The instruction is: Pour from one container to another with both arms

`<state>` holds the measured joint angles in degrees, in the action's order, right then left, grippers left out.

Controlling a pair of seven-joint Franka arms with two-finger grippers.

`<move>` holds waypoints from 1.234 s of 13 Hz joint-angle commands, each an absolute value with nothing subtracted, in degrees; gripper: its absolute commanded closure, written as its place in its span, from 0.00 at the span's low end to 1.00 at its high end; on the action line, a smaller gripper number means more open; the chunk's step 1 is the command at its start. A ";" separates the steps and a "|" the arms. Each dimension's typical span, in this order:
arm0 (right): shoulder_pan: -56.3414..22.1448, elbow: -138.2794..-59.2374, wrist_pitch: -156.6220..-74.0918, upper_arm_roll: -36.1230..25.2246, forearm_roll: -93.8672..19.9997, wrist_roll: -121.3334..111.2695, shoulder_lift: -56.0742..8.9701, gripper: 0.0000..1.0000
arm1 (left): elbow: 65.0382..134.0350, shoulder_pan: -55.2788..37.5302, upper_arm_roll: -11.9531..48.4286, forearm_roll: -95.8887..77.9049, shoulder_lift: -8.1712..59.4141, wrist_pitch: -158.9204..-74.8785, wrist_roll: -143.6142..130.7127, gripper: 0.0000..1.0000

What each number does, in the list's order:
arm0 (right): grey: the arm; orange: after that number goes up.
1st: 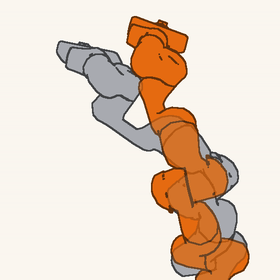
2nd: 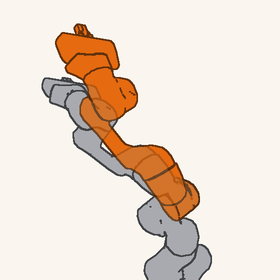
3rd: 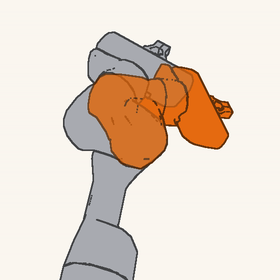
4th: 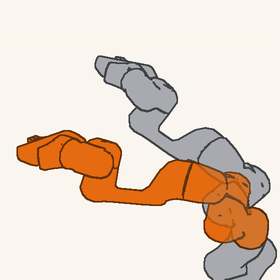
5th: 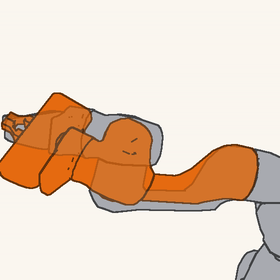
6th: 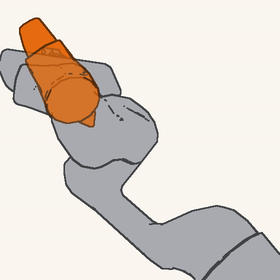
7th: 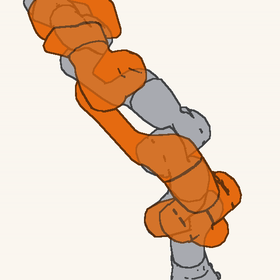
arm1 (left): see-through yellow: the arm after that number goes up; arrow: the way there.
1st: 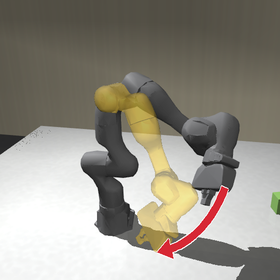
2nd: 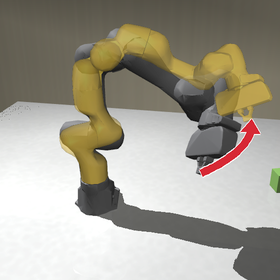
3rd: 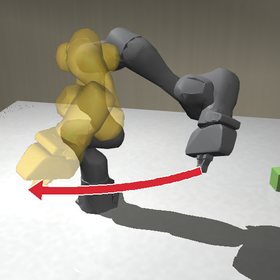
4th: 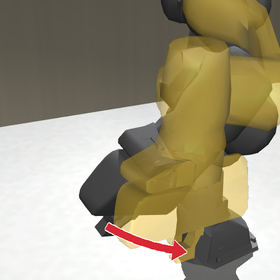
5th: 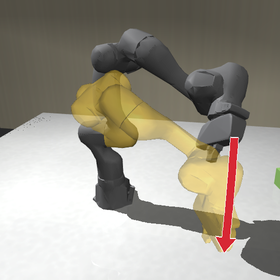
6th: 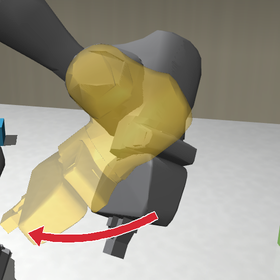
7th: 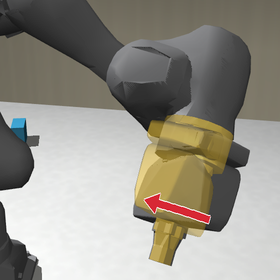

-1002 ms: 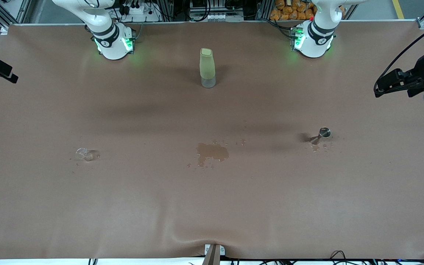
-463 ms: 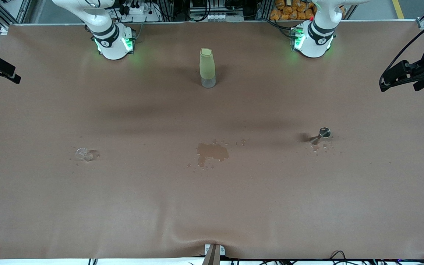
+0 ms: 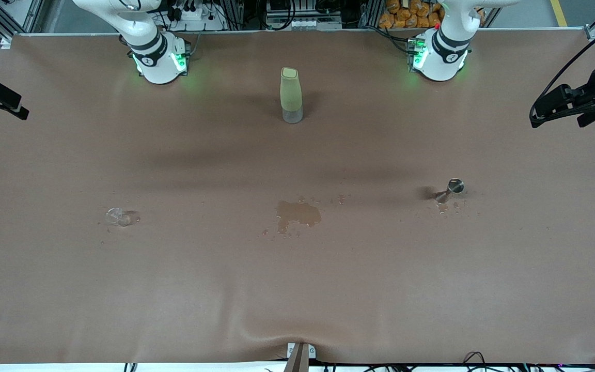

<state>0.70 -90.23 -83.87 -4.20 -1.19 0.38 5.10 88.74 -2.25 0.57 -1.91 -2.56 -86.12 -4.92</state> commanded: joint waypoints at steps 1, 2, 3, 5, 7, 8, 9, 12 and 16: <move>-0.18 -89.56 -83.94 -4.66 -1.32 -0.09 5.19 0.00 | 90.53 -4.13 -0.09 1.05 -4.66 -85.43 -8.08 0.00; -0.18 -89.56 -83.94 -4.66 -1.32 -0.09 5.19 0.00 | 90.53 -4.22 -0.09 1.14 -4.66 -85.17 -9.30 0.00; -0.18 -89.47 -83.94 -4.66 -1.32 0.00 5.19 0.00 | 90.53 -4.39 -0.17 1.14 -4.75 -84.47 -10.97 0.00; -0.18 -89.47 -83.94 -4.66 -1.32 -0.09 5.10 0.00 | 90.44 -4.66 -0.26 1.14 -4.92 -83.50 -12.48 0.00; 0.00 -89.47 -83.59 -4.75 -1.49 0.09 5.10 0.00 | 90.44 -5.27 -0.26 1.14 -4.92 -83.41 -13.00 0.00; 0.00 -89.56 -83.32 -4.75 -1.67 0.09 5.10 0.00 | 90.44 -5.27 -0.26 1.14 -4.92 -83.41 -13.53 0.00; -0.09 -89.47 -83.32 -4.75 -1.58 0.09 5.10 0.00 | 90.44 -5.27 -0.26 1.14 -5.01 -83.41 -13.88 0.00; -0.09 -89.47 -83.41 -4.75 -1.23 0.00 5.10 0.00 | 90.44 -5.36 -0.26 1.14 -5.10 -83.15 -14.06 0.00; -0.88 -89.21 -83.50 -4.66 0.17 0.09 4.92 0.00 | 90.09 -6.41 -0.26 1.14 -5.01 -82.71 -14.67 0.00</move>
